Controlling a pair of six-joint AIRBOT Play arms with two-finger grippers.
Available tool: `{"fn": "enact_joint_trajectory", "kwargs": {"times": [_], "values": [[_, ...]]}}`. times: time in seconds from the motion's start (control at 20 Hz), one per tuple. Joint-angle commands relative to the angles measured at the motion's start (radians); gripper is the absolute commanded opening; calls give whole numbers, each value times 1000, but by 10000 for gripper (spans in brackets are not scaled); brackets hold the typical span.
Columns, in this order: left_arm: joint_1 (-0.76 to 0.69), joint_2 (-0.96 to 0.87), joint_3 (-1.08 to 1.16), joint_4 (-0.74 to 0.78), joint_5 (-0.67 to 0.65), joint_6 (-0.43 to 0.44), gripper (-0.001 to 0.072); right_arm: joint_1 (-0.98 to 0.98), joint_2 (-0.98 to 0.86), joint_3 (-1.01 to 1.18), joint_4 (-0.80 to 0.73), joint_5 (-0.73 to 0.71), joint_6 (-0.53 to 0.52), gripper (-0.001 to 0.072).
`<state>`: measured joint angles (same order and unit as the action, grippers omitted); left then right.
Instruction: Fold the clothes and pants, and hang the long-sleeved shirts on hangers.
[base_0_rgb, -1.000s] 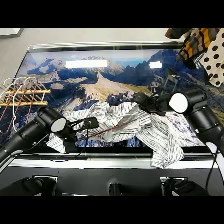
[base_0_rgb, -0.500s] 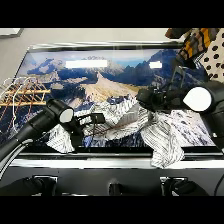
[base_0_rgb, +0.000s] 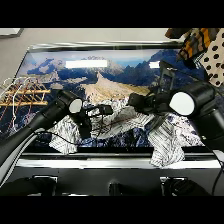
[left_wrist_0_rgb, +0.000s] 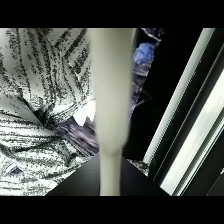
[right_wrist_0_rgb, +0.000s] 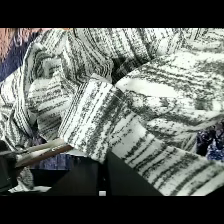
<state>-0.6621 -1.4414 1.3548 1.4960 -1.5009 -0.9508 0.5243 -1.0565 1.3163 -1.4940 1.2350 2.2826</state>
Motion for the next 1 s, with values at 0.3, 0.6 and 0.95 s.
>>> {"fn": "enact_joint_trajectory", "kwargs": {"times": [0.3,0.6,0.95], "values": [[-1,-64,21,0,-26,-109,17,17,93,8,-25,42,113,31],[-44,-64,68,4,-19,-105,17,17,40,12,-88,72,113,31],[-60,-64,86,3,44,-105,17,17,-19,12,-19,-12,96,32]]}}
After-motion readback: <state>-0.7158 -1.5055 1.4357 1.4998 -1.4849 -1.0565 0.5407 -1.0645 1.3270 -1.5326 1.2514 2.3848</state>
